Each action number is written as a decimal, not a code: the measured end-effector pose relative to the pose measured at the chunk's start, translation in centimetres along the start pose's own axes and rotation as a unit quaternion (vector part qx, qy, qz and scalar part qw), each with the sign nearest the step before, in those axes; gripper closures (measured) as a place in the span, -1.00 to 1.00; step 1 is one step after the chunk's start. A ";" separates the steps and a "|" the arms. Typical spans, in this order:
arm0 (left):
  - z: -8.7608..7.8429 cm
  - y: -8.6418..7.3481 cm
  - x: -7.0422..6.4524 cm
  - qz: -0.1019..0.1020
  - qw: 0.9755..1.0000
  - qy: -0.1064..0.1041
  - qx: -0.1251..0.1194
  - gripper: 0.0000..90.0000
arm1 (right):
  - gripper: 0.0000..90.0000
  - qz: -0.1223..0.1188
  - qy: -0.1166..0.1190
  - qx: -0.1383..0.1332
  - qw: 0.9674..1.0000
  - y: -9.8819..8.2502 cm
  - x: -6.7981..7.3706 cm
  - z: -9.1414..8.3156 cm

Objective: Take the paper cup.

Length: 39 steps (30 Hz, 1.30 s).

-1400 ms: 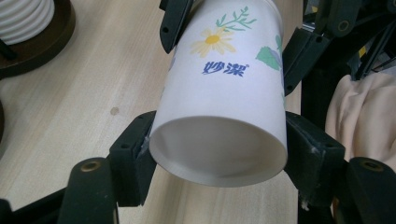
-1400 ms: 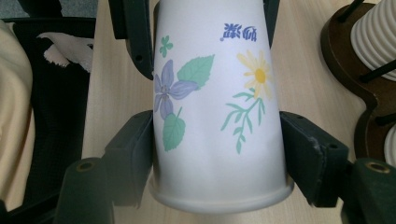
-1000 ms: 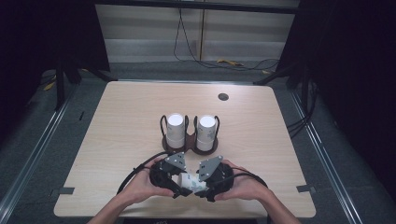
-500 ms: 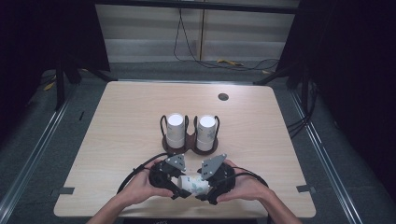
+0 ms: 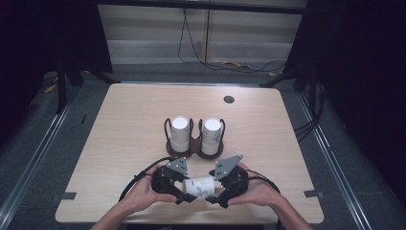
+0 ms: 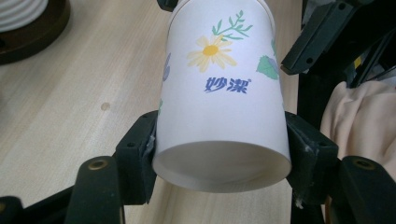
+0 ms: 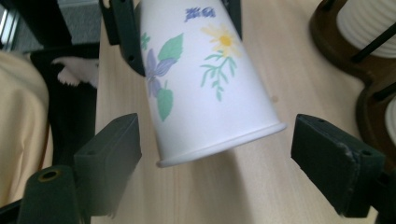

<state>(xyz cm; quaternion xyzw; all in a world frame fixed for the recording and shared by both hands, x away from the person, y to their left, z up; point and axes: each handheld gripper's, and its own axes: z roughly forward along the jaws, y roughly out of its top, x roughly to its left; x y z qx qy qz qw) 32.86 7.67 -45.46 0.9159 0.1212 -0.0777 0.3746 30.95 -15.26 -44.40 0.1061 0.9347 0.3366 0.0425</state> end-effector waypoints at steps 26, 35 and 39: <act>-0.9 -1.1 0.3 -0.017 0.994 0.011 -0.107 -0.20 | -0.69 0.088 -0.016 -0.128 0.988 -1.6 -1.0 -1.9; -0.8 -1.3 0.4 -0.026 0.991 0.010 -0.129 -0.20 | -0.68 0.130 0.000 -0.204 0.970 -1.7 -1.5 -2.7; -0.7 -1.3 0.4 -0.027 0.991 0.010 -0.132 -0.20 | -0.68 0.140 0.005 -0.220 0.966 -1.8 -1.7 -2.8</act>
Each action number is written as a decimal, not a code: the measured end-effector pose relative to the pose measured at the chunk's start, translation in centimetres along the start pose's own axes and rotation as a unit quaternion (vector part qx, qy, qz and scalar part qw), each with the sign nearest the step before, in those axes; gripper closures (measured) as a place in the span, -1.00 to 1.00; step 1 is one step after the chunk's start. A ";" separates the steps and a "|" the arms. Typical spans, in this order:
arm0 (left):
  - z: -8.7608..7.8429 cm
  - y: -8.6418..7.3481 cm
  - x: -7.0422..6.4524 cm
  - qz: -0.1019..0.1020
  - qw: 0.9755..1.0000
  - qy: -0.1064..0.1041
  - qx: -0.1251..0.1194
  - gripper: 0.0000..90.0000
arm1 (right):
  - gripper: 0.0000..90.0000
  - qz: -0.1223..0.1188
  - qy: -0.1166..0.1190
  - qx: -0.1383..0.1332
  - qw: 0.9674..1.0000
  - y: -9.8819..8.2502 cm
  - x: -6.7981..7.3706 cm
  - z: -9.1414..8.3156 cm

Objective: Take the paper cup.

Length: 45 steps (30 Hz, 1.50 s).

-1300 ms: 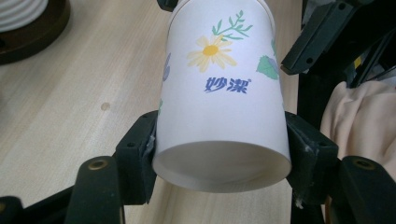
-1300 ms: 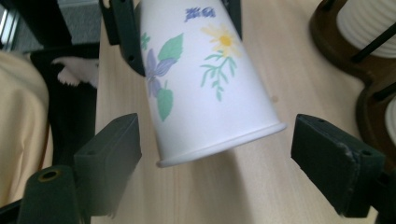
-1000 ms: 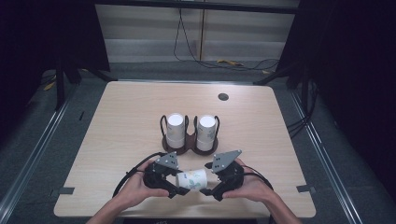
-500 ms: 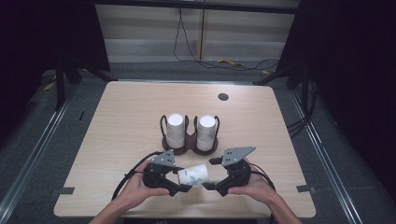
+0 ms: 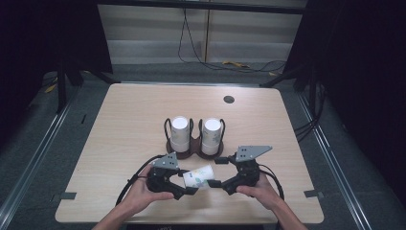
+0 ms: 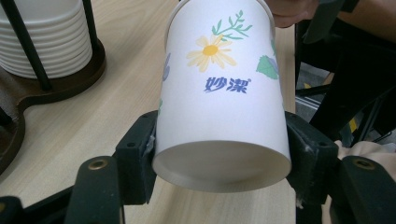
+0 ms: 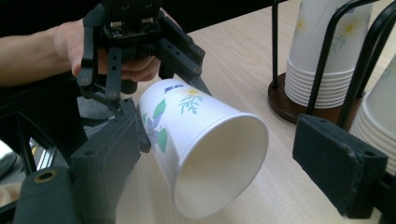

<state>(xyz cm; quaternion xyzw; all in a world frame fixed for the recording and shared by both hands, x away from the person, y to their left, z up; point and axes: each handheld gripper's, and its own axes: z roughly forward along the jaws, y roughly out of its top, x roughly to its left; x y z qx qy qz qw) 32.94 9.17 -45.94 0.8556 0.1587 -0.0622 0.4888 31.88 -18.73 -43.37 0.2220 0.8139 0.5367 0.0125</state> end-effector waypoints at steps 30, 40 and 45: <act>-0.6 0.5 -0.2 -0.002 0.998 0.001 -0.063 -0.20 | -0.70 0.036 0.017 -0.039 0.998 0.3 -0.6 0.5; -0.8 0.7 -0.3 0.004 0.997 0.000 -0.074 -0.20 | -0.70 0.049 0.032 -0.043 0.997 0.3 -1.0 1.1; -0.9 0.8 -0.3 0.005 0.997 0.001 -0.078 -0.20 | -0.70 0.055 0.035 -0.055 0.996 0.2 -1.2 1.0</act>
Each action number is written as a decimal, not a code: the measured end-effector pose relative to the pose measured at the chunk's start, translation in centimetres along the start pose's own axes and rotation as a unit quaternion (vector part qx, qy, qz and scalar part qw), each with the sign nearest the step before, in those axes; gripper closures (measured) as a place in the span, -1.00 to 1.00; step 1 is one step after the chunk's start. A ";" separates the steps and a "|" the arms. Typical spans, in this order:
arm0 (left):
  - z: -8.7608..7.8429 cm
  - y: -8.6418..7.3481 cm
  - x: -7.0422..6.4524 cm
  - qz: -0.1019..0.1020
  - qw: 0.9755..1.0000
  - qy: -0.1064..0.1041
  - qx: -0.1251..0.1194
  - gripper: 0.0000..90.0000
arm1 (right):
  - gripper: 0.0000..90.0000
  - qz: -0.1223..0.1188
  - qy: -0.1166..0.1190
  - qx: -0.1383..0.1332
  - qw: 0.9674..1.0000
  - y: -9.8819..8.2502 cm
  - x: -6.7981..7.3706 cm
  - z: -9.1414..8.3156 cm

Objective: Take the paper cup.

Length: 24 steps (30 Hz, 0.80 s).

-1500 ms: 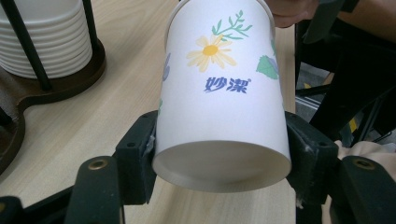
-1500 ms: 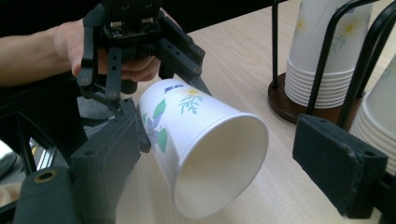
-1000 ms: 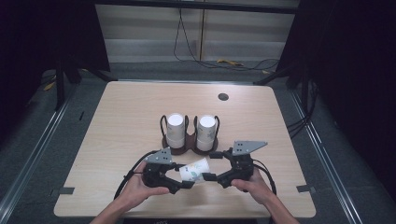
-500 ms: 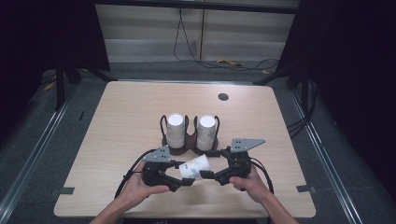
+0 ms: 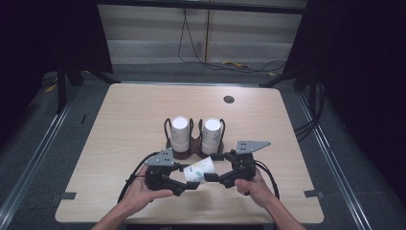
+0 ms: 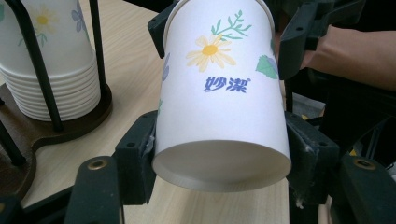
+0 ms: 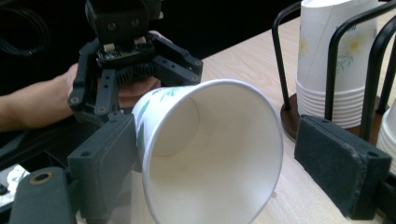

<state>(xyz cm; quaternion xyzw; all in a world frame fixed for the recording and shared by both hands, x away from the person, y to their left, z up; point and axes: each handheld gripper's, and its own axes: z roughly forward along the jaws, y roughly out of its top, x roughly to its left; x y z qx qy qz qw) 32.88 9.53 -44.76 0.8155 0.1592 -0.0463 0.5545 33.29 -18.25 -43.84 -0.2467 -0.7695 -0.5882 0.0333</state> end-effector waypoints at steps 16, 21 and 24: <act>0.3 0.2 -0.3 0.005 1.000 -0.017 0.003 -0.20 | -0.60 0.029 0.064 0.002 0.998 -0.4 -0.5 0.8; 0.3 0.1 -0.2 -0.003 1.000 -0.022 0.000 -0.20 | -0.54 0.038 0.072 -0.009 0.997 -0.4 -0.7 0.5; 0.3 0.0 -0.1 -0.003 1.000 -0.025 0.004 -0.20 | -0.49 0.040 0.075 -0.012 0.996 -0.5 -0.7 0.4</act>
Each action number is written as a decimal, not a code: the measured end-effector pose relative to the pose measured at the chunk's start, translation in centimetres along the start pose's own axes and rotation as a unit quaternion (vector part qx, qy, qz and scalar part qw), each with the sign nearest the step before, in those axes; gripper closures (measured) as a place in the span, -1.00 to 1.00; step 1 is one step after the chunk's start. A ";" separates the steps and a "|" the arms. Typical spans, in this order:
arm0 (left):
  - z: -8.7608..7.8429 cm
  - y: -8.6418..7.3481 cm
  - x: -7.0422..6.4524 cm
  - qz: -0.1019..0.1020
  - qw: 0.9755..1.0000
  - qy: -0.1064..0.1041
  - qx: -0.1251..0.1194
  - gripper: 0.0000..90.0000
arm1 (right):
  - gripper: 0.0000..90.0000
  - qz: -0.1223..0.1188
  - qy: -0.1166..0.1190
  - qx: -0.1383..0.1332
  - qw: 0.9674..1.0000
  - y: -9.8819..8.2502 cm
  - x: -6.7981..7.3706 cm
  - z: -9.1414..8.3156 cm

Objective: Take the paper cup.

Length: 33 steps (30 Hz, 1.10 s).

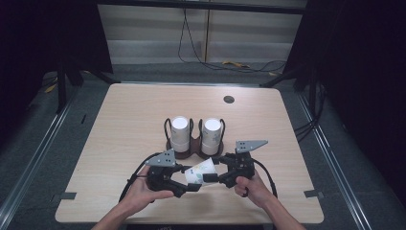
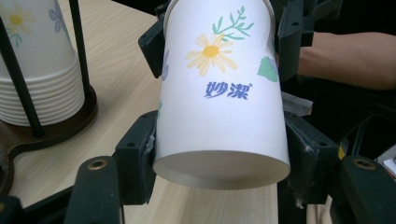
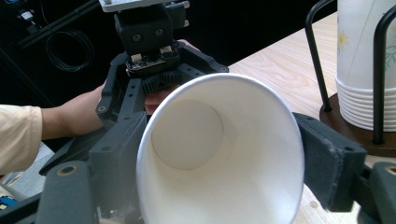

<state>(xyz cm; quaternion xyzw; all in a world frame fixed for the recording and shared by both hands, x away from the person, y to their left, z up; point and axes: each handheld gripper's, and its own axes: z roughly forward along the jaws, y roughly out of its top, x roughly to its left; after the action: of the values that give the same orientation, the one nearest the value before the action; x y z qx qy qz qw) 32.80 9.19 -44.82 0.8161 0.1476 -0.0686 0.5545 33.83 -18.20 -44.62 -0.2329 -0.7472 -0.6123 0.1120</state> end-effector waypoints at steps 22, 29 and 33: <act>0.5 -0.7 0.5 -0.014 0.999 0.025 0.037 -0.52 | -0.34 -0.013 -0.021 -0.010 1.000 0.2 0.1 -0.7; 0.3 -1.0 1.0 -0.009 0.997 0.041 0.066 -0.58 | -0.34 -0.008 -0.050 -0.011 0.999 0.6 -0.1 -1.0; 0.1 -1.0 1.4 -0.013 0.996 0.050 0.073 -0.57 | -0.33 -0.006 -0.065 -0.005 0.998 0.6 0.0 -1.4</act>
<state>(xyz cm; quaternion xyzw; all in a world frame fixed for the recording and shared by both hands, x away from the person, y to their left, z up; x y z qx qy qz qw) 33.76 9.66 -46.17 0.8550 0.1803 -0.0451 0.4842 34.00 -19.45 -43.82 -0.2683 -0.7514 -0.5999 0.0590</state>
